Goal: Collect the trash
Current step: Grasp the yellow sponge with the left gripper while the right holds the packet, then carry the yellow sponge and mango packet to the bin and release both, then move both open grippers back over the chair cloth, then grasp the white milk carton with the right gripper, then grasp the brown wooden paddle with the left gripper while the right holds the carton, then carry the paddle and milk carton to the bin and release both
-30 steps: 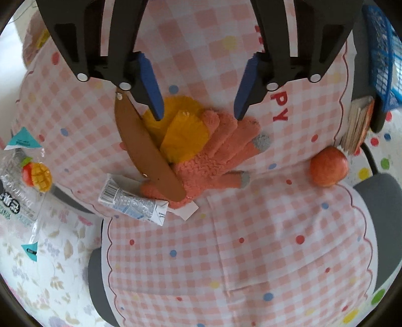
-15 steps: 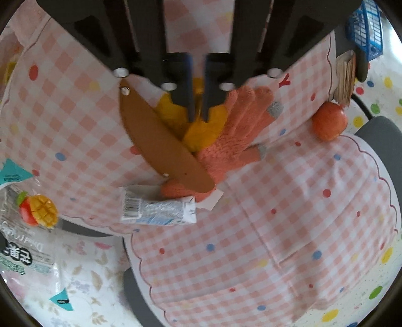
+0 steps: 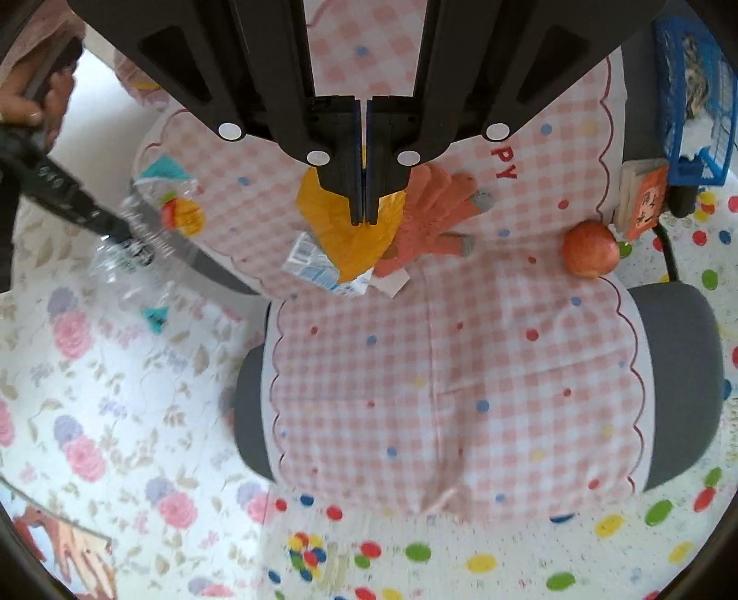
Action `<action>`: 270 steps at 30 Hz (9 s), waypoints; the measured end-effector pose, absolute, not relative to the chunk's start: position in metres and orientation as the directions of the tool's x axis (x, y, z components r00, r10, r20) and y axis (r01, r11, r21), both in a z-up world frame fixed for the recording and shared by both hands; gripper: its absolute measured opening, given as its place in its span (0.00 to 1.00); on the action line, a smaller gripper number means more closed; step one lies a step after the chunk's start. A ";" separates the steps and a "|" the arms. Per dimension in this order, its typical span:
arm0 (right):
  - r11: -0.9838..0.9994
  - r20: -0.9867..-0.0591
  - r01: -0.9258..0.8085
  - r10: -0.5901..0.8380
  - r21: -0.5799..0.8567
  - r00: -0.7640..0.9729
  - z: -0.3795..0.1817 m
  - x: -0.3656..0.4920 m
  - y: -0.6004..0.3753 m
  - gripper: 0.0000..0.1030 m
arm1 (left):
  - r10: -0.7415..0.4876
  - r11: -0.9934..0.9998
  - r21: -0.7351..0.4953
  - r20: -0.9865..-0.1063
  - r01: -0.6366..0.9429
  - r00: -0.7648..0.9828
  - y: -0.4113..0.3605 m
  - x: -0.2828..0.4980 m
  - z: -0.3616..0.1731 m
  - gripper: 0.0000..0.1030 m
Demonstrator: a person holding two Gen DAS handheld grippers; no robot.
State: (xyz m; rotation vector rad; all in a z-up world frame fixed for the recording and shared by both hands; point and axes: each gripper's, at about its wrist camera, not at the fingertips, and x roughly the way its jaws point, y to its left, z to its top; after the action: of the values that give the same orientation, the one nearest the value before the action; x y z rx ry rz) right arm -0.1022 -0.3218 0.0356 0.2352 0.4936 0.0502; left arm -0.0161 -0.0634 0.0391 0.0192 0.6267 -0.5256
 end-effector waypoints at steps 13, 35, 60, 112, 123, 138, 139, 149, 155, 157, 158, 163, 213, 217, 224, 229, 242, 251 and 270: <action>0.966 -0.517 0.064 0.077 0.249 0.852 0.006 -0.157 -0.324 0.02 | -0.504 0.843 -0.209 -0.628 0.496 0.593 -0.099 -0.071 0.005 0.01; 0.904 -0.577 0.392 -0.232 0.169 0.783 -0.026 -0.321 -0.384 0.02 | -0.727 0.542 -0.182 -0.591 0.820 0.349 -0.246 -0.186 -0.034 0.02; 0.852 -0.665 0.475 -0.227 0.218 0.712 -0.083 -0.336 -0.427 0.03 | -0.694 0.465 -0.156 -0.676 0.872 0.249 -0.312 -0.195 -0.076 0.39; 0.959 -0.561 -0.223 0.285 0.178 0.777 0.053 -0.079 -0.213 0.37 | -0.059 0.998 -0.042 -0.690 0.041 0.721 0.065 -0.069 0.013 0.72; 0.954 -0.556 -0.266 0.296 0.136 0.777 0.074 -0.037 -0.199 0.49 | 0.007 0.999 -0.021 -0.673 -0.028 0.740 0.075 -0.046 0.028 0.85; 0.969 -0.551 -0.183 0.245 0.166 0.797 0.054 -0.003 -0.215 0.93 | 0.073 0.995 0.002 -0.697 -0.100 0.713 0.088 -0.016 0.009 0.87; 0.969 -0.553 -0.182 0.244 0.166 0.797 0.053 -0.001 -0.215 0.94 | 0.067 0.995 -0.004 -0.701 -0.097 0.710 0.088 -0.015 0.008 0.87; 0.976 -0.606 -0.146 0.216 0.164 0.766 0.024 0.004 -0.241 0.94 | 0.017 0.999 -0.012 -0.735 -0.038 0.678 0.065 0.016 -0.017 0.87; 0.982 -0.645 -0.132 0.187 0.133 0.741 0.002 0.019 -0.265 0.72 | -0.020 1.000 -0.011 -0.748 0.018 0.663 0.038 0.042 -0.030 0.87; 0.981 -0.654 -0.135 0.192 0.137 0.731 -0.004 0.029 -0.270 0.59 | -0.022 1.000 -0.003 -0.753 0.030 0.658 0.030 0.050 -0.033 0.87; 0.981 -0.657 -0.135 0.194 0.140 0.728 -0.007 0.034 -0.272 0.56 | -0.027 0.999 -0.003 -0.755 0.037 0.656 0.026 0.055 -0.034 0.87; 0.982 -0.653 -0.115 0.185 0.149 0.734 -0.017 0.067 -0.289 0.72 | -0.064 0.996 -0.007 -0.753 0.089 0.655 0.002 0.079 -0.038 0.87; 0.993 -0.568 0.061 0.005 0.098 0.823 0.004 -0.034 -0.363 0.80 | -0.297 0.922 -0.088 -0.784 0.376 0.545 -0.176 0.100 -0.069 0.22; 0.990 -0.566 0.056 0.026 0.126 0.824 0.004 -0.039 -0.365 0.79 | -0.388 0.899 -0.164 -0.729 0.407 0.564 -0.164 0.081 -0.045 0.14; 0.986 -0.554 0.061 0.034 0.152 0.832 0.009 -0.048 -0.362 0.78 | -0.427 0.880 -0.164 -0.684 0.445 0.592 -0.142 0.034 -0.009 0.14; 0.987 -0.558 0.067 0.025 0.143 0.830 0.012 -0.063 -0.351 0.78 | -0.374 0.898 -0.105 -0.695 0.428 0.614 -0.142 0.000 -0.001 0.14; 0.980 -0.577 0.172 -0.085 0.097 0.812 0.015 -0.159 -0.344 0.78 | -0.548 0.781 -0.161 -0.639 0.603 0.539 -0.165 -0.083 -0.008 0.14; 0.944 -0.606 0.318 -0.203 0.087 0.769 -0.004 -0.236 -0.368 0.77 | -0.627 0.676 -0.172 -0.644 0.716 0.438 -0.203 -0.133 -0.023 0.14; 0.867 -0.646 0.479 -0.290 0.134 0.706 -0.039 -0.327 -0.422 0.77 | -0.682 0.506 -0.193 -0.686 0.840 0.253 -0.297 -0.183 -0.056 0.17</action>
State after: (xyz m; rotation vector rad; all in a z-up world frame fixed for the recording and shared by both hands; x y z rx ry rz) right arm -0.3275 -0.4215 -0.0392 0.3041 0.6601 -0.4349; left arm -0.1831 -0.2971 -0.0558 0.2301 0.8018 -1.0470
